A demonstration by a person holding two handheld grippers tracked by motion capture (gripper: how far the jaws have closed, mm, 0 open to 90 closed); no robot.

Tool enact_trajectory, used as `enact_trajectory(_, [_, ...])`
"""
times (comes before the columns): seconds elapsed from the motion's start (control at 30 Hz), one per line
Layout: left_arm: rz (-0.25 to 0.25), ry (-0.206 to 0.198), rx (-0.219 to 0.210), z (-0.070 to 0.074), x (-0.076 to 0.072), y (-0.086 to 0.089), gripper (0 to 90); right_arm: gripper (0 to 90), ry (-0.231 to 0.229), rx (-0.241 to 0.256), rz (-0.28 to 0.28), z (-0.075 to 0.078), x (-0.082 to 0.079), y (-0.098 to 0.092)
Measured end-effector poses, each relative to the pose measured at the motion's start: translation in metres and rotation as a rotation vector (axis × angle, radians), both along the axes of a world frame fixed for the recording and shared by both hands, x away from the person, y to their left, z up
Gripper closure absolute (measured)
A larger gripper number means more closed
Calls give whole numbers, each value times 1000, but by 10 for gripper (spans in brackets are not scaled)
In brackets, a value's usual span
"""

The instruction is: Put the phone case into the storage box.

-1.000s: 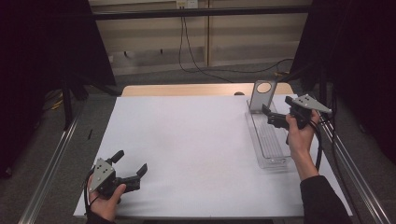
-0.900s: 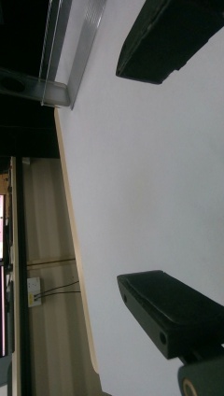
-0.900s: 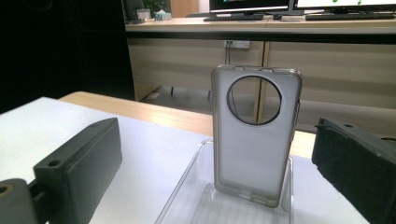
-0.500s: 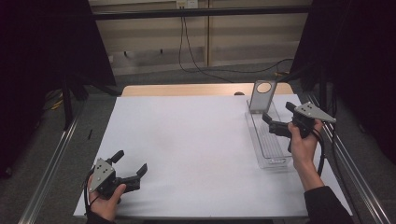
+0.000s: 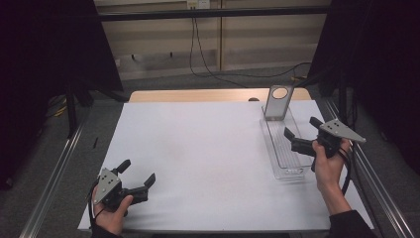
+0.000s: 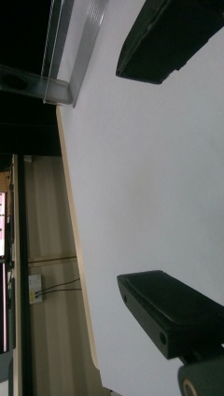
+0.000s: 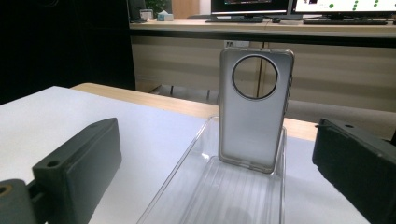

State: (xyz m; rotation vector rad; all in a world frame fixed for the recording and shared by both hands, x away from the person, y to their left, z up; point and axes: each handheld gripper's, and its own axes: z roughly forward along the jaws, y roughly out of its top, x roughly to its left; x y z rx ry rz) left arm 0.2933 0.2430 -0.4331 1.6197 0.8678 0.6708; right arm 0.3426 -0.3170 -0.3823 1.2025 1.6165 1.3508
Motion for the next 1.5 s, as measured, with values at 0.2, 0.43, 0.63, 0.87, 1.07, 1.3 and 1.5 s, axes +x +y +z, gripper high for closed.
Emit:
enact_trajectory(0.2, [-6, 1, 0, 0, 0, 0, 27, 9, -1, 5, -3, -6, -11, 1])
enact_trajectory(0.43, [-3, 2, -4, 0, 0, 0, 27, 10, 6, 3, 0, -13, -23, 3])
enact_trajectory(0.63, [-6, -2, -10, 1, -1, 0, 27, 11, 11, 6, -18, -24, -31, 4])
enact_trajectory(0.87, [0, 3, -16, 1, -2, 1, 28, 11, 11, 11, -32, -29, -41, 4])
enact_trajectory(1.07, [5, 9, -24, 1, -4, 1, 28, 4, 19, 8, -42, -32, -51, 3])
enact_trajectory(1.3, [2, 10, -18, 1, -5, 0, 28, 6, 22, 9, -51, -36, -61, 2])
enact_trajectory(1.5, [-3, 11, -10, 0, -5, -1, 28, 5, 15, 11, -49, -37, -72, 2])
